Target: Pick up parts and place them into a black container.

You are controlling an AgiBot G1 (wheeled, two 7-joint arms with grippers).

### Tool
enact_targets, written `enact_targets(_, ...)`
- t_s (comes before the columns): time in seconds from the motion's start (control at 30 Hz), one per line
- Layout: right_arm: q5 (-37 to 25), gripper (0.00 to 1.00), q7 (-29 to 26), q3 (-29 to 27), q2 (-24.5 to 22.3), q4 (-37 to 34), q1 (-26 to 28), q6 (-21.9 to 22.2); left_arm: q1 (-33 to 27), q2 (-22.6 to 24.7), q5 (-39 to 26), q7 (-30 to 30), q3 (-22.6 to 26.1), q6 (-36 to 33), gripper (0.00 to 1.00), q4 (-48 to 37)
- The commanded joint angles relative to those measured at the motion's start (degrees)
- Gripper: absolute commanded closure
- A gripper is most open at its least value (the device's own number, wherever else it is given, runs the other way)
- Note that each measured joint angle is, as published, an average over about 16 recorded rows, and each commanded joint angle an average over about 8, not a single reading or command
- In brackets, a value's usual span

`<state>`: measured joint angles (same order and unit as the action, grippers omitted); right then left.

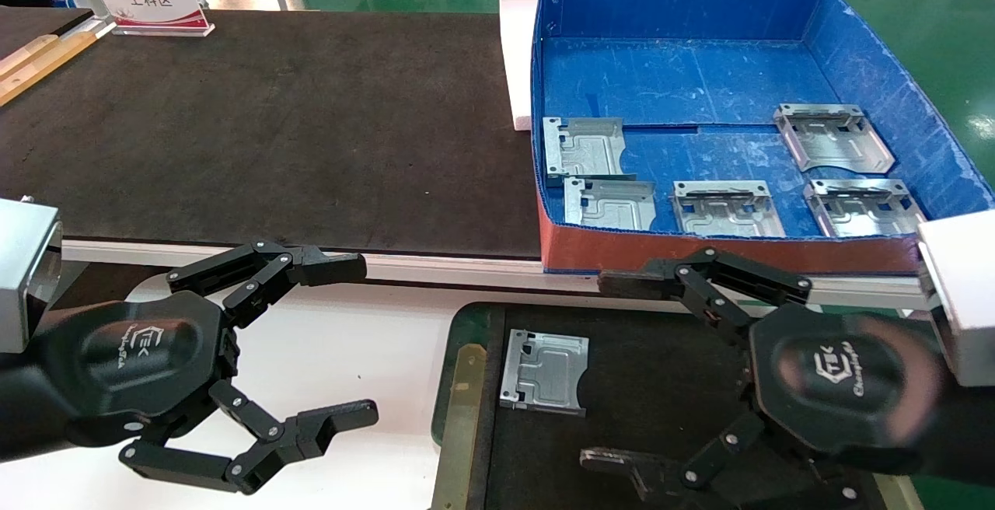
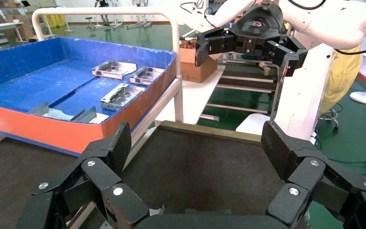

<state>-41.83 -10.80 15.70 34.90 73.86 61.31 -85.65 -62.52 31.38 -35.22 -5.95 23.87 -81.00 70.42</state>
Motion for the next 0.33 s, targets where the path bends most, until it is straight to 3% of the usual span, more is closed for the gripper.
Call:
enact_targets(0.03, 0.0, 0.0, -0.3, -0.5, -0.2, 0.5, -0.4, 0.1, 0.0, 0.0, 0.0, 0.0, 0.0, 0.0, 0.0, 0.0)
enact_targets(0.33, 0.0, 0.0, -0.1, -0.1, -0.1, 0.1, -0.1, 0.1, 0.0, 0.0, 0.0, 0.0, 0.0, 0.0, 0.0, 0.0)
